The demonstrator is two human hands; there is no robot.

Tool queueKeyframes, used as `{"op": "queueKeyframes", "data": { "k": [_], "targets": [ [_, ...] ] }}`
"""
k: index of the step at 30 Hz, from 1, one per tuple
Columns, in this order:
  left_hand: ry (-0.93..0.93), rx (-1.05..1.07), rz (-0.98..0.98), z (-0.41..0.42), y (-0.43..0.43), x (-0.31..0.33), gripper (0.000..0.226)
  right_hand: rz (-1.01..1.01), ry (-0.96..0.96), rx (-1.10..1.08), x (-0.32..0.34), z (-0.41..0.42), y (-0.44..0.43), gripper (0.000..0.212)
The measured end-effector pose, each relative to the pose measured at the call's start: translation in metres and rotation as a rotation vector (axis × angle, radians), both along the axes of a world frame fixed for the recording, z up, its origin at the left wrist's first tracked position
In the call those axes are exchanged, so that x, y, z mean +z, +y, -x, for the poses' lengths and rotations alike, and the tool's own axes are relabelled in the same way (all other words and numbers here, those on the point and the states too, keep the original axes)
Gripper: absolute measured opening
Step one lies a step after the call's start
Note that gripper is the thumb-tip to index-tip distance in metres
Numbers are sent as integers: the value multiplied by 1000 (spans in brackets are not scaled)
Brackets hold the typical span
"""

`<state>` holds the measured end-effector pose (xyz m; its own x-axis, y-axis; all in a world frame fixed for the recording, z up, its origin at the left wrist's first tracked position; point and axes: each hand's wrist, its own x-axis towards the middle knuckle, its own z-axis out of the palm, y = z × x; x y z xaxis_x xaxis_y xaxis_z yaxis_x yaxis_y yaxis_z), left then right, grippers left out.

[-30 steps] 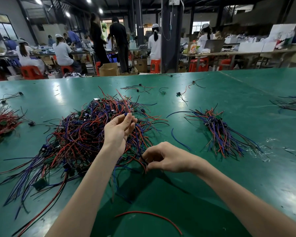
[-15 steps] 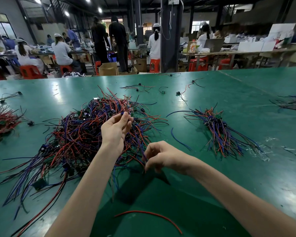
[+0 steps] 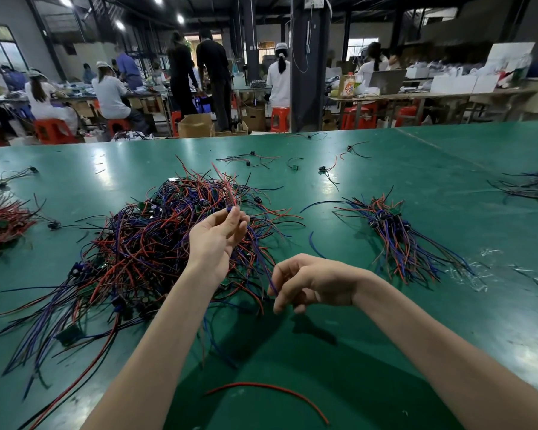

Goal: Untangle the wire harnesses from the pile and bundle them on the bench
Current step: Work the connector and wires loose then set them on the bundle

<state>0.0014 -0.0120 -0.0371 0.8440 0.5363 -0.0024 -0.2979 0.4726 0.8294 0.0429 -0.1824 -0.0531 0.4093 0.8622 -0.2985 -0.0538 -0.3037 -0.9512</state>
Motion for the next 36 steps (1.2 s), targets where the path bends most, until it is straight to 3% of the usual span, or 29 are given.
{"op": "queueKeyframes", "data": {
  "k": [3, 13, 17, 22, 25, 29, 36],
  "targets": [
    [-13, 11, 16, 0, 1, 1, 6, -39, 54, -4, -1, 0, 1, 27],
    [13, -50, 70, -2, -1, -4, 8, -42, -46, 118, -3, -3, -2, 19],
    [6, -91, 133, -2, -2, -2, 10, 39, -55, 195, 7, -18, -14, 28],
    [11, -152, 181, -2, -6, 1, 12, 151, -228, 32, 21, -28, -25, 63],
    [10, -178, 222, -1, -9, 2, 12, 179, -249, 14, 27, -31, -31, 67],
    [-7, -192, 272, -2, -11, 3, 11, 154, -311, -22, 28, -28, -30, 54],
    [19, -205, 200, -4, -16, -2, 7, -241, -374, -341, 8, -12, 9, 2]
  ]
}}
